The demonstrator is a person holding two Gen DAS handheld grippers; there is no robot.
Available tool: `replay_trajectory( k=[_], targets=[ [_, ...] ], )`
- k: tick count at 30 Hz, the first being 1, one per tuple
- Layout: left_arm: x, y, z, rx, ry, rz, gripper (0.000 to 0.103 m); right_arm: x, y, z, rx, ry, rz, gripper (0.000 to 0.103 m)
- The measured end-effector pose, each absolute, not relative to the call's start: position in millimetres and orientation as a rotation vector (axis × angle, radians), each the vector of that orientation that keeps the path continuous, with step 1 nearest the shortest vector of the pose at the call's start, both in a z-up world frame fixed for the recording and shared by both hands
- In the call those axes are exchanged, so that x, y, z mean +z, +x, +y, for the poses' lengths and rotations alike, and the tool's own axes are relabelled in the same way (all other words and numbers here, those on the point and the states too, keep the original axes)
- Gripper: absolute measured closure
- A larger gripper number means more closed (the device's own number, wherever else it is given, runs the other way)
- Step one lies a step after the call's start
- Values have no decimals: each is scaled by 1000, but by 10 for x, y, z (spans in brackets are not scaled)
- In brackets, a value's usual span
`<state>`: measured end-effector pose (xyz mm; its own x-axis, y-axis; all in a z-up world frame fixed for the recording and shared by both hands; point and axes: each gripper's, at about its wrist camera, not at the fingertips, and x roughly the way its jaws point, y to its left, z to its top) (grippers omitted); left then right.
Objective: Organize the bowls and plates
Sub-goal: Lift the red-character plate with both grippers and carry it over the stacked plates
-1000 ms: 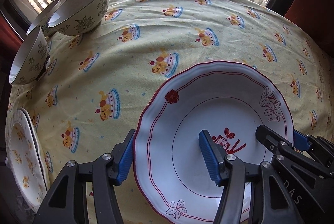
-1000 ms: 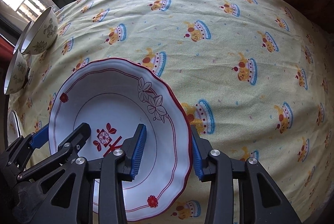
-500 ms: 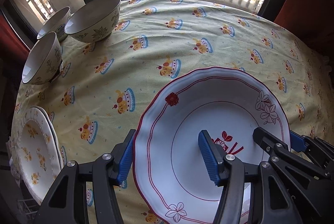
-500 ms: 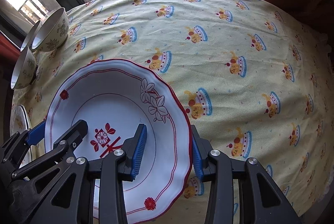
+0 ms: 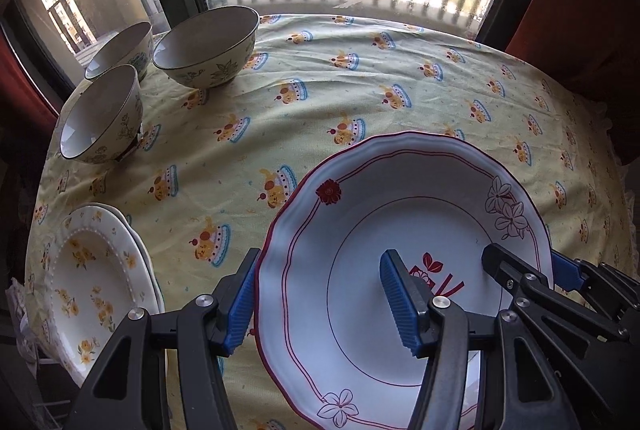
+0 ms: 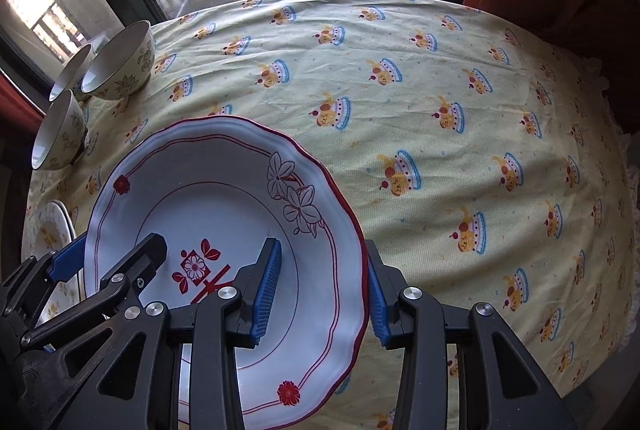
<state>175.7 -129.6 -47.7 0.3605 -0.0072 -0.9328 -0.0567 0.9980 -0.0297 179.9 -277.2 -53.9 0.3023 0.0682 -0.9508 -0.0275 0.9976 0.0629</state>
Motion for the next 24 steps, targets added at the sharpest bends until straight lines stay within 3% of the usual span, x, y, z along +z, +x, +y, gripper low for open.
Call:
replay_trajectory(
  k=[24],
  targets=[
    [-206, 1385, 218, -128, 15, 1161, 43, -268, 1220, -1240, -100, 123, 1187, 59]
  ],
)
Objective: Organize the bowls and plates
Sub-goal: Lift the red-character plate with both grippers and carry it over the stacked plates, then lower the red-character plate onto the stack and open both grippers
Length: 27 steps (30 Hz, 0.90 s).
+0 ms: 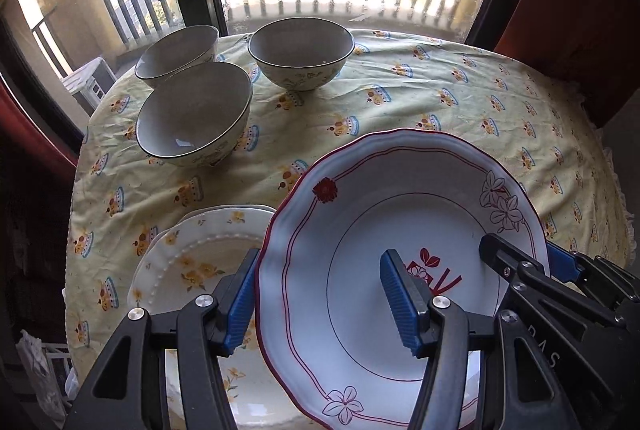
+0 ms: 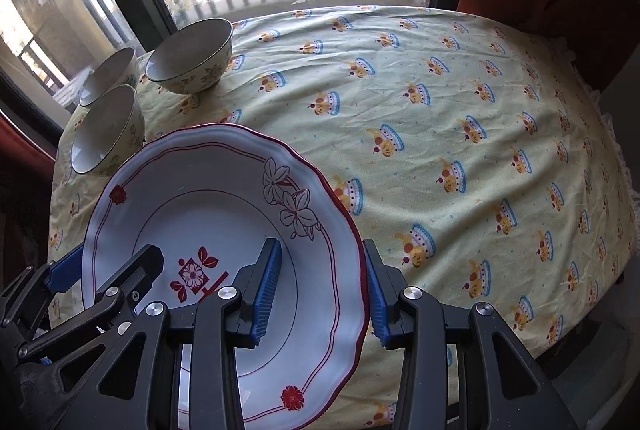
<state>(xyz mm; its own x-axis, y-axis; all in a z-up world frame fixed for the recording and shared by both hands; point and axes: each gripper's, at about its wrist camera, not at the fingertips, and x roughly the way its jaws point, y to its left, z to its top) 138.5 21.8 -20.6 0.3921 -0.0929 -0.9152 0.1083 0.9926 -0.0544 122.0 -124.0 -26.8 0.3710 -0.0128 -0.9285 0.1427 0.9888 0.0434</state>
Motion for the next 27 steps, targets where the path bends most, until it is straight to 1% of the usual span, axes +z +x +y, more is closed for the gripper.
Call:
replay_trajectory(
  k=[12, 27],
  targets=[
    [-356, 1299, 795, -123, 2, 1193, 43, -428, 1185, -615, -89, 127, 1226, 59],
    [-698, 1171, 1186, -89, -18, 1280, 43, -724, 1151, -174, -68, 87, 1292, 59]
  ],
)
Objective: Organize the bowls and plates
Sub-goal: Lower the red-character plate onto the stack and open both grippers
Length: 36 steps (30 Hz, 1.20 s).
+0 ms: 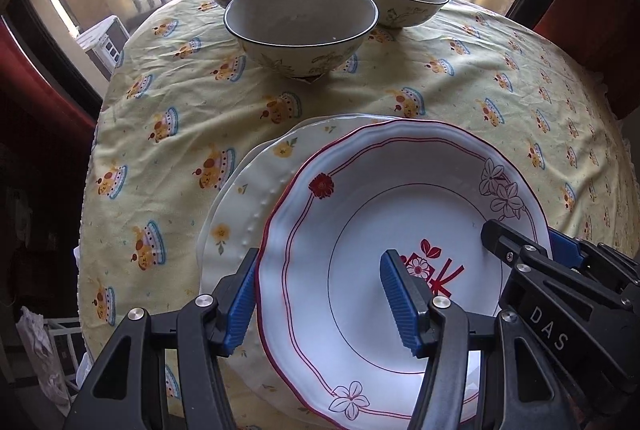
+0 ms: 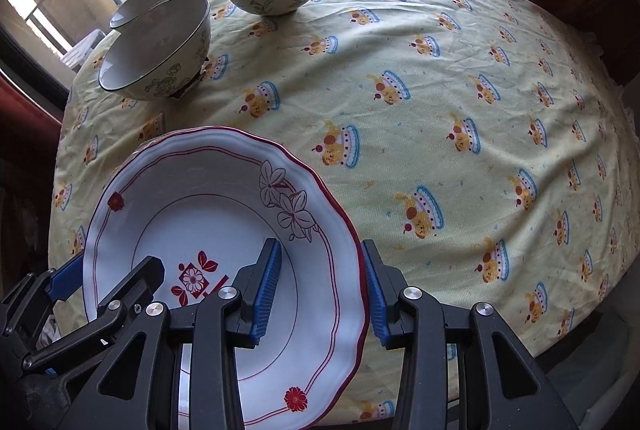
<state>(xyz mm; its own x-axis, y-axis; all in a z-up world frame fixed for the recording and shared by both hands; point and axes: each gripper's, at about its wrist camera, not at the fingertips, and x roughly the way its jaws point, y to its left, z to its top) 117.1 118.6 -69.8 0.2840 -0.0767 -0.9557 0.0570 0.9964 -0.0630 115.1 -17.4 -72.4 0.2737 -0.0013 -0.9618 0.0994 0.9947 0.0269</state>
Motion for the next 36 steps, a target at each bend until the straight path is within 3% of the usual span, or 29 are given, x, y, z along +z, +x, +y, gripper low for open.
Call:
replay_trajectory(
  k=[19, 24, 36],
  targets=[
    [-774, 1157, 1213, -87, -8, 1286, 42, -753, 1164, -156, -69, 121, 1291, 60],
    [-781, 1169, 1214, -92, -7, 1292, 42, -663, 1093, -206, -56, 116, 1277, 73],
    [-745, 1221, 1385, -37, 16, 1277, 42, -718, 1135, -22, -25, 111, 1286, 74]
  ],
)
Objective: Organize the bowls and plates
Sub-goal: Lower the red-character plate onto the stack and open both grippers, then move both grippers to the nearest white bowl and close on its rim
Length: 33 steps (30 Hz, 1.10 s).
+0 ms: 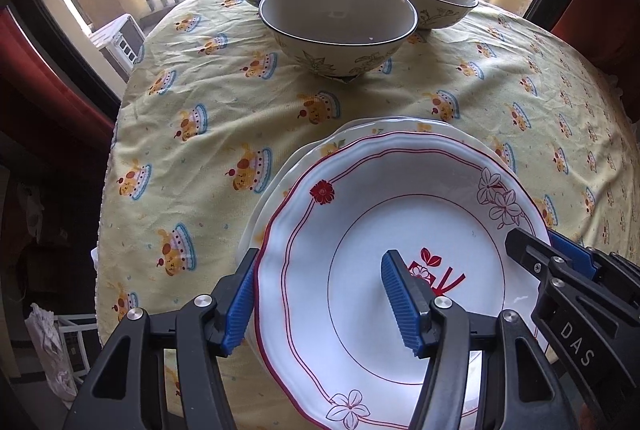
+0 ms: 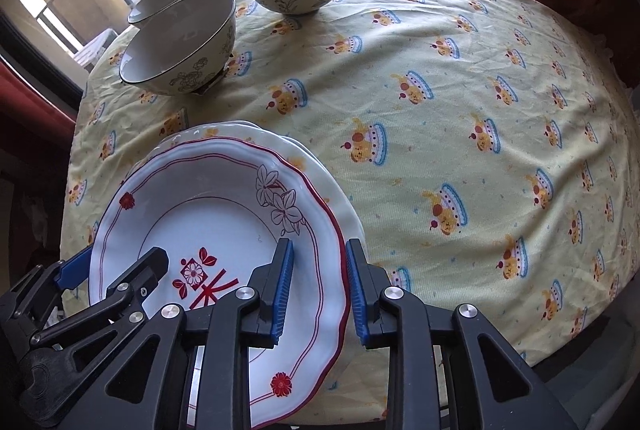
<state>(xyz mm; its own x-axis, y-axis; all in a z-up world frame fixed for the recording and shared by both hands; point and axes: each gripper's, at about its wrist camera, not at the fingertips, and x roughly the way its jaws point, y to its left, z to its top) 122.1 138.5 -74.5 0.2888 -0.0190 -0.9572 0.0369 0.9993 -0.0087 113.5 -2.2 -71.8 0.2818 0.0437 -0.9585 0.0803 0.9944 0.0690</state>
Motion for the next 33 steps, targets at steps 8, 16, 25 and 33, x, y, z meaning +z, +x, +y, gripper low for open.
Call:
replay_trajectory(
  k=[8, 16, 25, 33],
  targets=[
    [-774, 1238, 1351, -32, 52, 1240, 40, -723, 1204, 66, -39, 65, 1259, 73],
    [-785, 1159, 1296, -87, 83, 1216, 28, -731, 1156, 106, -75, 27, 1256, 73],
    [-718, 1365, 1418, -123, 47, 1233, 17, -637, 1297, 132, -70, 73, 1249, 53],
    [-451, 1851, 1546, -112, 1, 1169, 15, -380, 1719, 245, -62, 83, 1193, 42]
  ],
)
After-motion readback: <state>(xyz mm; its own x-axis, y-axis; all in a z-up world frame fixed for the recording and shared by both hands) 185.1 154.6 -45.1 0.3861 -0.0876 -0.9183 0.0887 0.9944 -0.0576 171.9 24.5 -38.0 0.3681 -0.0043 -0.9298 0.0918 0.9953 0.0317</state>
